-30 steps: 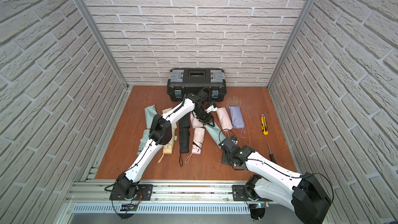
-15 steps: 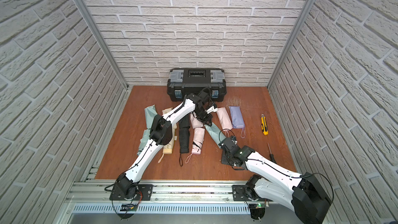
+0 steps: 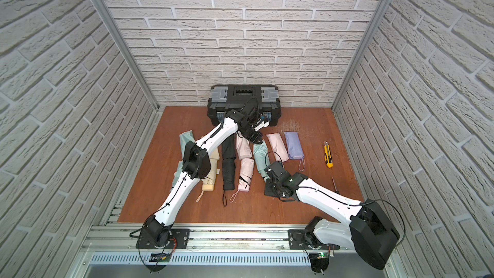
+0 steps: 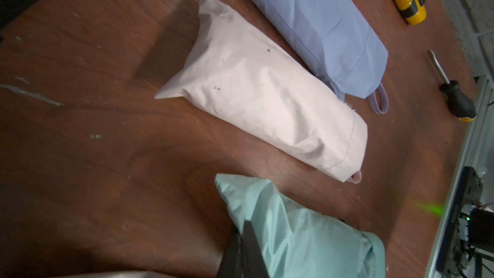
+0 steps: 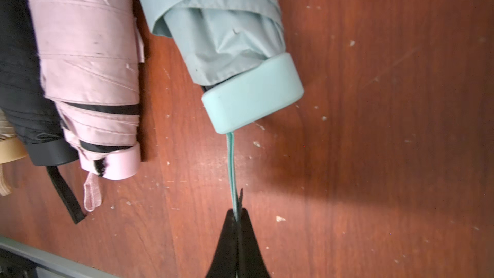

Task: Take umbrellas out of sleeves
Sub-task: Take out the umbrella from the umbrella sleeve.

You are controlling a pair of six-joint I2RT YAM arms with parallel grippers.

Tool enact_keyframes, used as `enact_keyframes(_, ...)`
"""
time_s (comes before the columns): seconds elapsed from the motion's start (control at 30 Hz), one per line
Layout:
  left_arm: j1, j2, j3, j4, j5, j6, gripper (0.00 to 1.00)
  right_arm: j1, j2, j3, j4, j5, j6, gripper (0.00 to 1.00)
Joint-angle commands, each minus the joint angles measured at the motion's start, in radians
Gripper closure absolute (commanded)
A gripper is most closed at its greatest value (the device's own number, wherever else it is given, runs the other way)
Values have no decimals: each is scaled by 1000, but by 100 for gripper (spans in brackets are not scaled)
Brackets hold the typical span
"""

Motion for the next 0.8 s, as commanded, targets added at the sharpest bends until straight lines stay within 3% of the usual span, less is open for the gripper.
enact_keyframes(0.0,8,-26,35,71,-50,36,100,10,29,34,25,-40,-10,97)
enact_keyframes(0.77,9,28,74,160,-141,101,100,45,56,48,-10,18,35,97)
